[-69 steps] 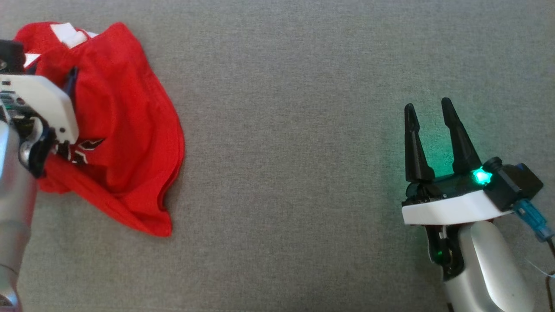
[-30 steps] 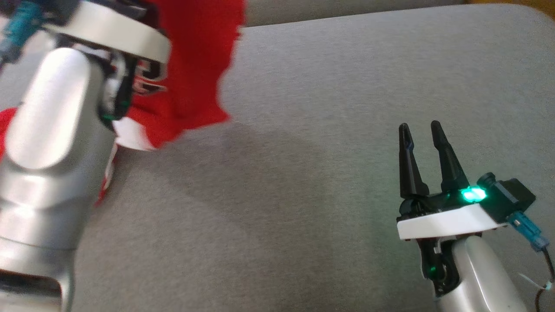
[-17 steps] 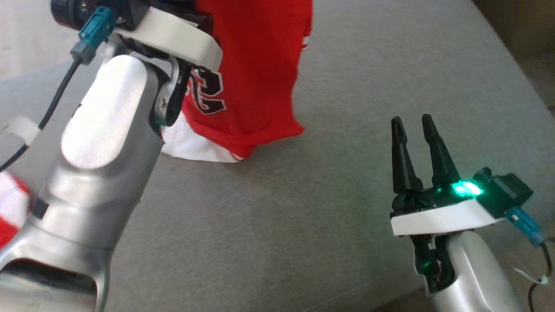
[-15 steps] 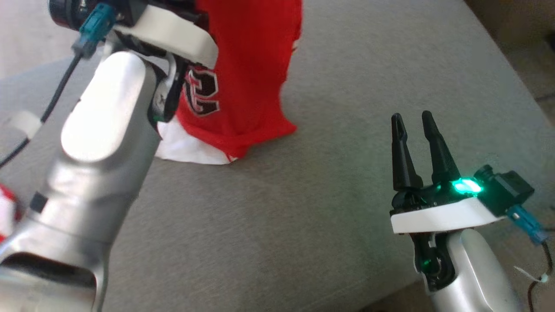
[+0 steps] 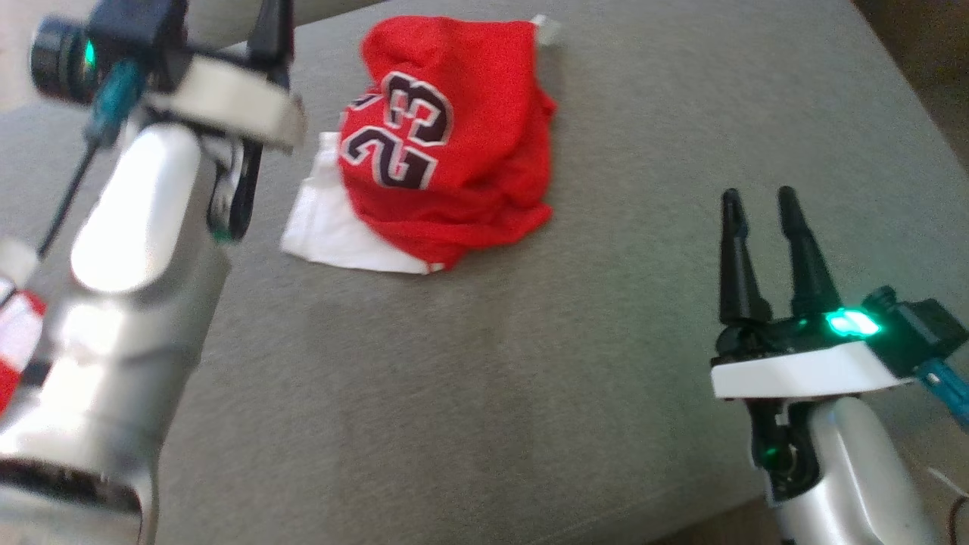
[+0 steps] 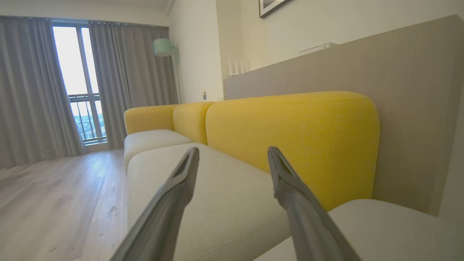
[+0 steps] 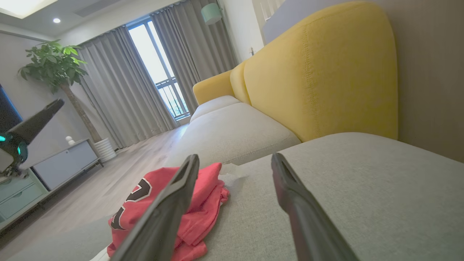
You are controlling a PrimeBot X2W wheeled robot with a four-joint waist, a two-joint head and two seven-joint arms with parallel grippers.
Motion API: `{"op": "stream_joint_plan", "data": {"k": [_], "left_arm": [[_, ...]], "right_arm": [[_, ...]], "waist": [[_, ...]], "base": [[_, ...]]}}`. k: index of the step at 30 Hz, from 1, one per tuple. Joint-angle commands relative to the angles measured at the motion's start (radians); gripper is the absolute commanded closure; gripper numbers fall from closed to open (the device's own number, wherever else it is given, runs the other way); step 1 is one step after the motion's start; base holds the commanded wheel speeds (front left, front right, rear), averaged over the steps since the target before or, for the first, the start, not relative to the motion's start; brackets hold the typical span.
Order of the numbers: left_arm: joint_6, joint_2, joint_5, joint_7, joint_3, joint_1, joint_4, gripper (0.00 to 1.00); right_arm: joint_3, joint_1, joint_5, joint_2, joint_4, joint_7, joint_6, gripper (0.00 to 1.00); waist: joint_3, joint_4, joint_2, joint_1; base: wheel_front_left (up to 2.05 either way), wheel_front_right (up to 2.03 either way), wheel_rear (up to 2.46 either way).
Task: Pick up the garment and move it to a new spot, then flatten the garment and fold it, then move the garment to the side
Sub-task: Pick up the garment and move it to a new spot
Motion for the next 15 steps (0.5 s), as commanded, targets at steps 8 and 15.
{"op": "stream_joint_plan", "data": {"k": [8,15], "left_arm": [[0.038,0.071,-0.02,-0.027,0.099,0.303,-0.207,0.0],[0.078,0.025,0.001,-0.028,0.175,0.619,-0.398,0.0]], "right_arm": [[-0.081,0.03,-0.101,-0.004,-0.009,-0.009,0.008,0.0],[-0.103,0.075,-0.129,-0.004,0.039,-0.009,0.008,0.0]], "waist": [[-0.083,0.223,0.0,0.0],[-0.129,0.289,0.0,0.0]], "base": [[0.0,0.0,0.0],[0.0,0.0,0.0]]}}
